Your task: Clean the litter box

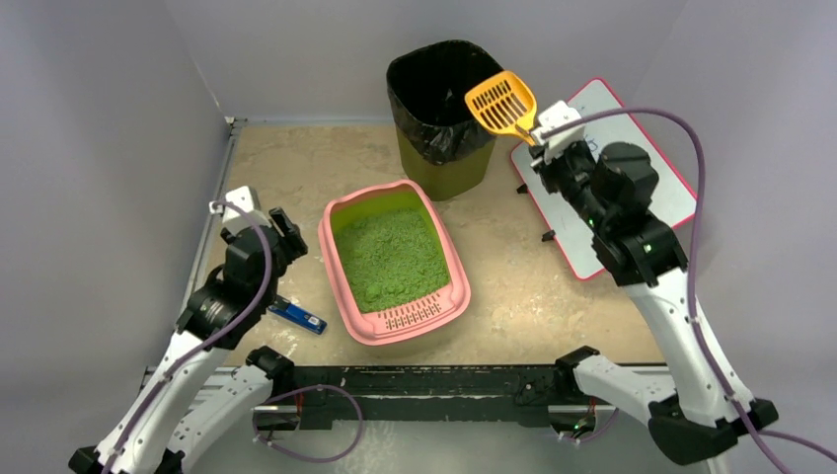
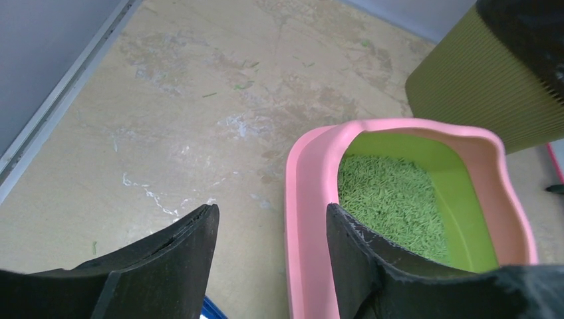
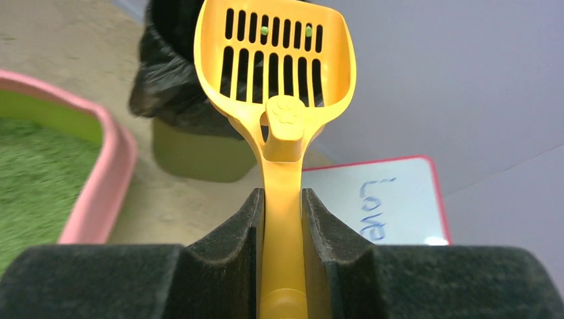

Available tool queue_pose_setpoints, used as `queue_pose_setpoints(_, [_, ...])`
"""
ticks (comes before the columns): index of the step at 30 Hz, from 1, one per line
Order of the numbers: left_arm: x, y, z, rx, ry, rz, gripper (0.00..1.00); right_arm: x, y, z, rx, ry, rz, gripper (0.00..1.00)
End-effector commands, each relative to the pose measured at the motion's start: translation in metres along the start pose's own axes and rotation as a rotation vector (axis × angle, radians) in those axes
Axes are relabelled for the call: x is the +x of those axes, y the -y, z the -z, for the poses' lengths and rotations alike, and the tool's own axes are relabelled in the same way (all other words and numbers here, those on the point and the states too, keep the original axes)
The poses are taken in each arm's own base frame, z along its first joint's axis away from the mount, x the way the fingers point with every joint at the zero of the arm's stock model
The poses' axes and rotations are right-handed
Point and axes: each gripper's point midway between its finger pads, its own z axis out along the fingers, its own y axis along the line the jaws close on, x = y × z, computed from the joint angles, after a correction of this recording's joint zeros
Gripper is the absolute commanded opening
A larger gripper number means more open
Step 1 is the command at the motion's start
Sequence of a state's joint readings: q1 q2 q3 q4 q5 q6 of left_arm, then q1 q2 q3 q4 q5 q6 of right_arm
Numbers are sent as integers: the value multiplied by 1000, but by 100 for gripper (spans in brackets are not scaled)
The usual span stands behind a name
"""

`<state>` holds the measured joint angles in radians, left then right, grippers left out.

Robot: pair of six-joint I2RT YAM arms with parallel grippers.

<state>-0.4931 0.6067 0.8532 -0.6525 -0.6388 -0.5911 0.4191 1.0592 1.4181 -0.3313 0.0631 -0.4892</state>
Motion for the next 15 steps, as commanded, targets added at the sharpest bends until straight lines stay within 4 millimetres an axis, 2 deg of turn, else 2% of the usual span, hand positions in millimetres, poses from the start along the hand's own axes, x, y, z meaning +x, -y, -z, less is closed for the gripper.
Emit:
queue_pose_setpoints(1, [-12,25,-10,31,-17,38,58,24,-36,22,-84,-36,-238,0])
queue_pose_setpoints(4, [-9,38,-22,21,-60,16,55,42,-48,42,-96,-70,-309,0])
queue_pose_setpoints(9, [-3,44,-45,-54,-84,-1,54,50,-69,70,-164,-62,-431,0])
queue_pose_setpoints(15, [25,49,-70,-121,-161,-22,51,63,-105,80,-293,-84,-536,0])
